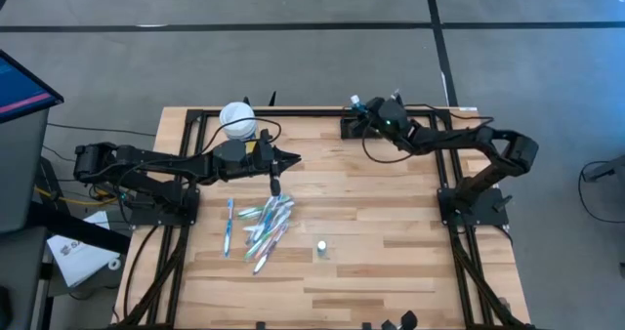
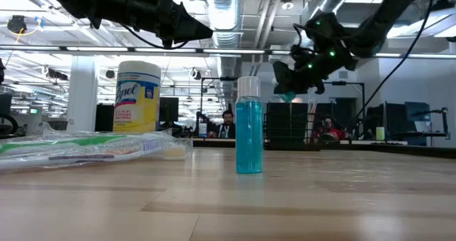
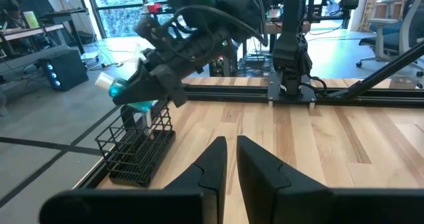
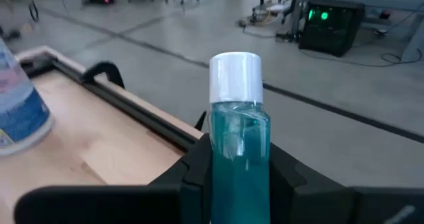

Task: Pick & Place toothbrushing station
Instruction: Put the mouthwash into the black mesh organizer

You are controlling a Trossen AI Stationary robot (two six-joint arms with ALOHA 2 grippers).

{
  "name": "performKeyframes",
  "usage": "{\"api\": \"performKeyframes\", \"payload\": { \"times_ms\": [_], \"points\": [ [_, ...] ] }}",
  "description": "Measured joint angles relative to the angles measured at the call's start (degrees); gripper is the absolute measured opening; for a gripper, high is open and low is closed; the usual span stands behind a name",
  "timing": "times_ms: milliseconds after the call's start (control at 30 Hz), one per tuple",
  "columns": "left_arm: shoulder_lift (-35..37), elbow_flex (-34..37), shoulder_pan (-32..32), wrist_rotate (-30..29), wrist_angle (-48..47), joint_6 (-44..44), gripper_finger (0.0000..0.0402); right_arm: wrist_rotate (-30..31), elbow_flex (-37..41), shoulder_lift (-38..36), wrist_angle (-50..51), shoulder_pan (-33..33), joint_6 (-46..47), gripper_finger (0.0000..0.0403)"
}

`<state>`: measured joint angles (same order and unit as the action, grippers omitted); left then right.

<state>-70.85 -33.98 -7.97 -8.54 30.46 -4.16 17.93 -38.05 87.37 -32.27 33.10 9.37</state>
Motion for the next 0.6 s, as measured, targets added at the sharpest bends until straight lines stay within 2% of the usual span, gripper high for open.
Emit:
{"api": "performKeyframes", "payload": {
  "times_ms": [200, 367, 500, 600],
  "points": [
    [0.00, 0.00, 0.00, 0.00, 0.00, -0.02, 0.0031, -0.07, 5.41, 0.04, -10.02, 1.38, 0.33, 0.0074],
    [0.00, 0.00, 0.00, 0.00, 0.11, -0.02, 0.0031, -0.06, 7.33, 0.32, -13.88, 2.93, 1.19, 0.0074],
    [0.00, 0.00, 0.00, 0.00, 0.13, -0.02, 0.0031, -0.23, 7.48, 3.02, -16.09, 3.91, 2.64, 0.0074],
    [0.00, 0.00, 0.00, 0.00, 0.17, -0.02, 0.0031, -1.63, 7.46, 7.86, -22.97, 4.07, 3.20, 0.0074]
  ]
}}
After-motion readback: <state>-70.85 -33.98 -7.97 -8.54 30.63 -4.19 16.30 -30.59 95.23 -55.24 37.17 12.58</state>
